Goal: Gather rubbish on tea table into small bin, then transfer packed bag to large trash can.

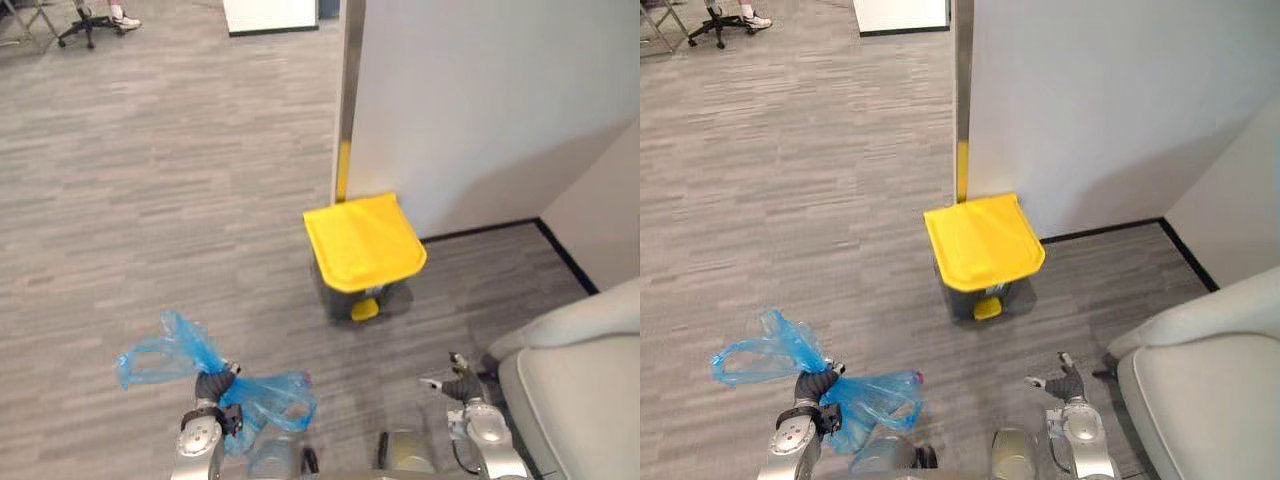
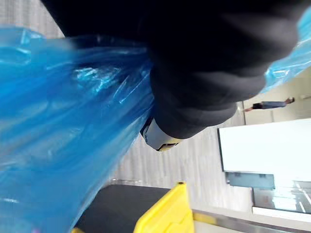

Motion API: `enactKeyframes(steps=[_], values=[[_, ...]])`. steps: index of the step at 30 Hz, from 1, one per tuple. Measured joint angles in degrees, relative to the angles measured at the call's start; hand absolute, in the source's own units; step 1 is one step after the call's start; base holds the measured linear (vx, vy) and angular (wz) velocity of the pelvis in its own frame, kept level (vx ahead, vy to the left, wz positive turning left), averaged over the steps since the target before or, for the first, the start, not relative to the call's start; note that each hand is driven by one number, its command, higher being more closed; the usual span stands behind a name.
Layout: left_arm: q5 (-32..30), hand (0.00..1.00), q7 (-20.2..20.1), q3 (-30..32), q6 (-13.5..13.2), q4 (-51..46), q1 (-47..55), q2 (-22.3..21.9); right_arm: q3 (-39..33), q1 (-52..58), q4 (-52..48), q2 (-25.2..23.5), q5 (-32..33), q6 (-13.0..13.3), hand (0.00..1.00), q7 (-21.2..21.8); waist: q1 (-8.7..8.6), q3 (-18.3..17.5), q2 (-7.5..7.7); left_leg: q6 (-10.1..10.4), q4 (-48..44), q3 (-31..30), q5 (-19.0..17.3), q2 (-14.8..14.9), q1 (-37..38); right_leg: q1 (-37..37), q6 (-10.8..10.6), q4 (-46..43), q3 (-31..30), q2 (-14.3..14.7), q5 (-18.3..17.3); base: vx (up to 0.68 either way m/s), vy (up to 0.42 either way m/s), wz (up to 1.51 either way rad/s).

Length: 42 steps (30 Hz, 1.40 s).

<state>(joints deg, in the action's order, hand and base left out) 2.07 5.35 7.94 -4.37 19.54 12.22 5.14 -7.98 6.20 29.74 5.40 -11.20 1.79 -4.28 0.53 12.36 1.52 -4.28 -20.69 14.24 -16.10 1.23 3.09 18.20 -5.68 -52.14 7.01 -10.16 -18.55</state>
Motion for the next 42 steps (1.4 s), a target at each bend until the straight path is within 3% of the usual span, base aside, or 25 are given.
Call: enactKeyframes(steps=[2, 4, 5, 6, 7, 8, 9, 10, 12, 13, 14, 15, 17, 19, 22, 24, 30, 37, 42], values=[[0.0, 1.00, 0.1, -0.1, 0.0, 0.1, -1.1, 0.5, -0.1, 0.0, -0.2, -0.1, 0.0, 0.1, 0.00, 0.0, -0.38, 0.0, -0.02, 1.9, 1.3, -1.2, -1.1, 0.5, 2.2, 3.2, 0.3, 9.7, 0.8, 1.7, 0.7, 0.55, -0.061, 0.38], [0.0, 1.00, 0.1, 0.7, 0.0, 0.5, -1.0, 0.9, -0.4, 0.9, 0.6, -0.1, 0.0, 0.0, 0.00, 0.0, -0.49, -0.3, 0.89, 4.8, 1.6, -3.4, -2.9, 0.6, 5.1, 2.9, 3.6, 24.9, -0.9, 5.2, 10.0, 0.54, -0.135, 0.56], [-0.1, 1.00, 0.2, 1.2, 0.1, 1.9, -1.3, 0.0, -0.8, 1.8, 1.1, 0.6, 0.0, -0.2, 0.00, -0.1, -0.99, -0.4, -0.18, 6.5, 0.4, -5.6, -4.1, 1.6, 6.0, 0.9, 5.4, 26.1, -1.3, 6.3, 16.1, 0.55, -0.153, 0.57], [-0.1, 1.00, 0.1, 1.2, 0.2, 2.1, -1.1, -0.5, -1.3, 2.2, 1.1, 1.0, 0.0, -0.5, 0.00, -0.1, -0.90, -0.7, -1.57, 8.5, -1.8, -6.5, -3.0, 4.0, 5.3, -0.1, 6.2, 25.6, 0.3, 7.1, 14.9, 0.54, -0.160, 0.57], [-0.1, 1.00, 0.0, 1.2, 0.1, 2.1, -1.1, -0.5, -1.4, 2.3, 0.6, 1.0, 0.0, -0.5, 0.00, -0.1, -1.03, -0.7, -1.55, 9.5, -3.4, -6.6, -2.0, 4.1, 5.1, -0.6, 6.5, 25.4, 1.0, 6.8, 13.8, 0.50, -0.144, 0.40], [-0.1, 1.00, 0.0, 1.2, 0.2, 2.1, -1.4, -0.7, -1.7, 2.3, 0.3, 1.0, 0.0, -0.5, 0.00, -0.1, -1.30, -0.5, -1.80, 9.6, -8.0, -6.6, 0.0, 4.6, 3.5, -2.3, 7.0, 25.7, 2.2, 6.7, 12.4, 0.57, -0.199, 0.52], [-0.1, 1.00, -0.1, 1.4, 0.2, 2.1, -2.0, -1.5, -1.9, 2.7, 0.2, 1.2, 0.4, -0.5, 0.00, -0.2, -1.02, -0.1, -2.18, 9.2, -21.2, -6.4, 4.2, 7.5, -1.7, -7.8, 7.4, 29.1, 3.5, 7.1, 11.3, 0.47, -0.162, 0.47], [-0.1, 1.00, -0.1, 1.4, 0.1, 1.9, -2.1, -1.9, -1.9, 2.8, 0.2, 1.2, 0.6, -0.5, 0.00, -0.3, -0.80, 0.0, -2.32, 9.0, -25.1, -6.1, 3.9, 8.8, -3.1, -10.0, 7.4, 30.5, 3.8, 7.4, 11.2, 0.41, -0.123, 0.33], [-0.1, 1.00, -0.4, 1.1, 0.0, 1.5, -2.1, -2.8, -2.7, 3.1, -0.3, 0.7, 2.1, -0.4, 0.00, -0.8, 0.44, -0.2, -2.12, 6.5, -31.0, -3.6, 1.5, 11.3, -7.2, -15.6, 7.5, 34.6, 3.8, 7.8, 11.2, 0.34, -0.056, -0.05], [-0.1, 1.00, -0.4, 1.1, 0.0, 1.1, -1.9, -3.1, -2.9, 2.9, -1.4, 0.7, 2.8, -0.1, 0.00, -0.9, 0.78, -0.6, -2.32, 5.6, -28.1, -2.9, 0.7, 12.0, -10.4, -17.3, 7.5, 36.1, 3.6, 7.8, 11.2, 0.29, -0.010, -0.24], [-0.1, 1.00, -0.4, 1.1, 0.0, 1.1, -1.7, -3.0, -2.9, 2.7, -1.7, 0.7, 2.9, 0.0, 0.00, -0.9, 0.98, -0.6, -2.28, 6.0, -25.1, -3.0, 0.4, 11.9, -11.9, -17.4, 7.5, 36.4, 3.3, 7.8, 11.2, 0.28, 0.106, -0.40], [-0.1, 1.00, -0.4, 1.2, 0.0, 1.1, -1.6, -3.0, -3.2, 2.7, -1.9, 0.7, 3.8, 0.1, 0.00, -1.0, 1.52, -1.1, -3.41, 6.2, -15.2, -2.9, 1.1, 11.7, -13.4, -17.3, 6.3, 36.3, 2.5, 7.9, 10.6, 0.21, 0.143, -0.35], [-0.1, 1.00, -0.3, 1.1, 0.0, 1.4, -1.7, -3.2, -4.4, 3.4, -1.5, 0.4, 3.9, -0.1, 0.00, -1.0, 1.67, -1.6, -4.52, 7.4, -6.8, -3.2, 4.9, 11.7, -13.1, -17.5, 4.0, 35.5, 2.0, 9.0, 9.0, 0.18, 0.153, -0.23], [-0.1, 1.00, -0.4, 0.8, 0.1, 1.8, -2.2, -2.7, -5.7, 4.0, -1.4, -1.4, 4.0, -0.6, 0.00, -1.0, 1.73, -2.2, -1.58, 6.9, -3.6, -1.5, 4.9, 9.3, -10.9, -16.9, 3.1, 34.9, 0.4, 6.2, 8.4, 0.20, 0.191, -0.13], [-0.3, 1.00, -0.4, 0.6, 0.1, 1.9, -1.7, -2.7, -5.7, 4.3, -1.4, -1.6, 4.0, -0.6, 0.00, -1.1, 1.62, -2.8, -0.60, 6.7, -3.1, 0.4, 4.8, 8.0, -10.1, -16.9, 1.9, 35.4, -1.3, 5.0, 8.2, 0.08, 0.099, -0.28], [-0.5, 1.00, -0.4, 0.7, 0.1, 1.9, -1.9, -2.4, -5.7, 3.9, -1.3, -1.7, 4.4, -0.6, 0.00, -1.2, 1.73, -2.8, -0.81, 6.3, -2.0, 2.2, 4.5, 7.8, -9.0, -16.8, 1.0, 36.5, -3.0, 4.9, 8.8, 0.03, 0.065, -0.32], [-0.6, 1.00, -0.3, 1.9, 0.2, 3.5, -1.3, -2.1, -10.4, 3.5, 1.0, -1.9, 5.1, -0.8, 0.00, -2.3, 1.24, -3.7, -1.84, 6.3, -0.2, 5.0, 4.4, 8.5, -7.8, -15.0, 0.9, 37.0, -6.0, 5.4, 9.4, -0.02, -0.012, -0.26], [-0.6, 1.00, 0.0, 3.4, 0.2, 3.5, -0.1, -2.1, -10.7, 3.4, 2.8, -1.7, 5.1, -1.0, 0.00, -3.0, 0.38, -4.6, -2.65, 6.2, 0.5, 7.5, 4.3, 9.1, -7.3, -14.8, 0.7, 40.0, -8.4, 6.3, 11.9, -0.01, 0.009, -0.25], [-0.6, 1.00, 0.0, 3.6, 0.2, 3.4, 0.2, -2.1, -10.7, 3.5, 3.3, -1.7, 5.1, -1.1, 0.00, -3.1, 0.50, -4.7, -2.73, 6.1, -3.0, 8.4, 1.6, 10.6, -9.1, -14.2, 0.3, 40.8, -9.6, 7.3, 12.7, -0.02, 0.032, -0.16]])
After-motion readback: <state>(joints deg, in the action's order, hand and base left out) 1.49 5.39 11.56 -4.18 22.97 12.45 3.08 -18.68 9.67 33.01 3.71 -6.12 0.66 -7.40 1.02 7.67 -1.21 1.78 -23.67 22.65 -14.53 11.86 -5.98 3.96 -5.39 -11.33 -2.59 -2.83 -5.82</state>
